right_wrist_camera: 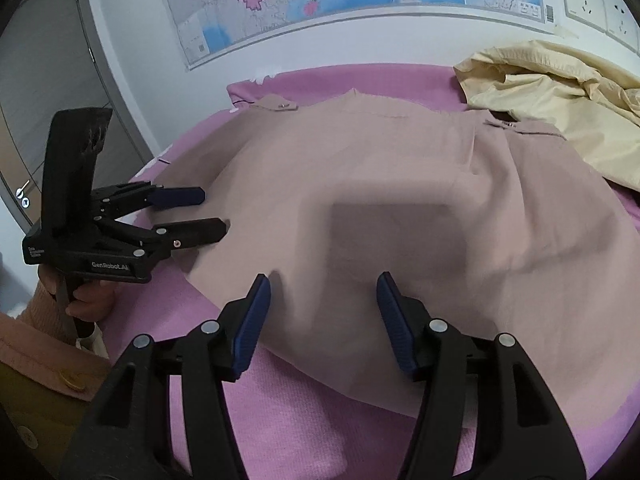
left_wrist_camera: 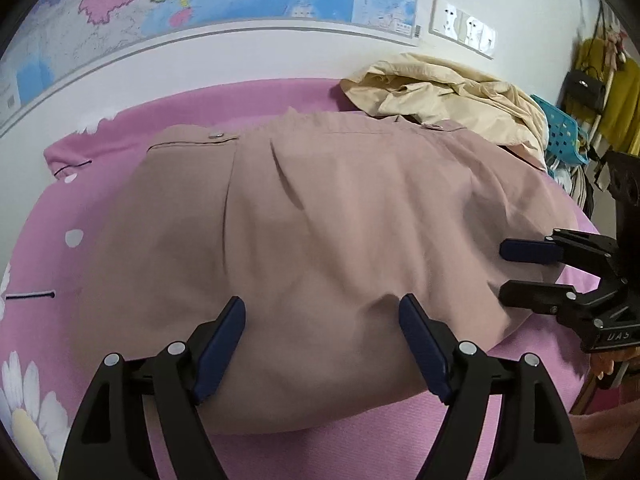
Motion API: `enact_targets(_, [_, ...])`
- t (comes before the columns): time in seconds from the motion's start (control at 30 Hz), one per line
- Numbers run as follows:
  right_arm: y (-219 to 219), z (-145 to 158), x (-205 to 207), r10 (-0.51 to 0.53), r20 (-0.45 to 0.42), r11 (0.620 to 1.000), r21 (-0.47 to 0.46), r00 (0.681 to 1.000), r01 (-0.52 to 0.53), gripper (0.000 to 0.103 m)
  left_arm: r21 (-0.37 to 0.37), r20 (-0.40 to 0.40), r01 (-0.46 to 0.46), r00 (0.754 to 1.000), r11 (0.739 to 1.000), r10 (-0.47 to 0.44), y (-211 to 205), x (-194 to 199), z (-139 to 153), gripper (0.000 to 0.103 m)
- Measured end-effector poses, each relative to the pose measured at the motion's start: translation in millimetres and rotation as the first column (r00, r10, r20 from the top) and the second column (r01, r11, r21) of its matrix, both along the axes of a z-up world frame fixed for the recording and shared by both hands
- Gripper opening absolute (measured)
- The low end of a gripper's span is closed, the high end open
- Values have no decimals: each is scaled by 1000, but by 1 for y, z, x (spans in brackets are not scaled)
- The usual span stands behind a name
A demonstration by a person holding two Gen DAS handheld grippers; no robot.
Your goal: Fold large clothes
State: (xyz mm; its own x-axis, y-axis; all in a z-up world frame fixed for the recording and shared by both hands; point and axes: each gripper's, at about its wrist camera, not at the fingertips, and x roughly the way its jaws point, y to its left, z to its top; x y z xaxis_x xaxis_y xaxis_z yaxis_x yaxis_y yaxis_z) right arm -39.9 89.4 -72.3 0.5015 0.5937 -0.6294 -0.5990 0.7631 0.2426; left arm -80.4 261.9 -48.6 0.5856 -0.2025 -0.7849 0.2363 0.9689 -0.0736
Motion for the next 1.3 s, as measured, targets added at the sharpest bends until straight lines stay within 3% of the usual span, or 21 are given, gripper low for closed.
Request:
enact_targets(0.23, [8,18,-12,54,69,998,12,996,-55,56,-19,24,-55,998,998,55,21,-17,11,76])
enact_targets(0.43, [22,-7,1,57,2,998,-39,998,-57,57,-12,-6,-79,997,997,79,27,-18,1,76])
enact_targets(0.7, [24,15,-13,84,50,996,-22,995,-83,57,-31,43,-95,994,995,97,40,-33,19,76])
enact_targets(0.87, [39,22,-16,138,83,990,-23,987,-137,59,-25,-2,-152,988,988,152,55,-32,9,76])
enact_targets(1.07, [54,4,-5,164,26,985,-55,986,-162,59,11,-1,-155,988,988,155,51,-29,4,76])
enact_targets(1.3, [53,-1,-6,152,17,987,-51,988,-151,60,15,0,-158,987,987,158,50,-29,3,76])
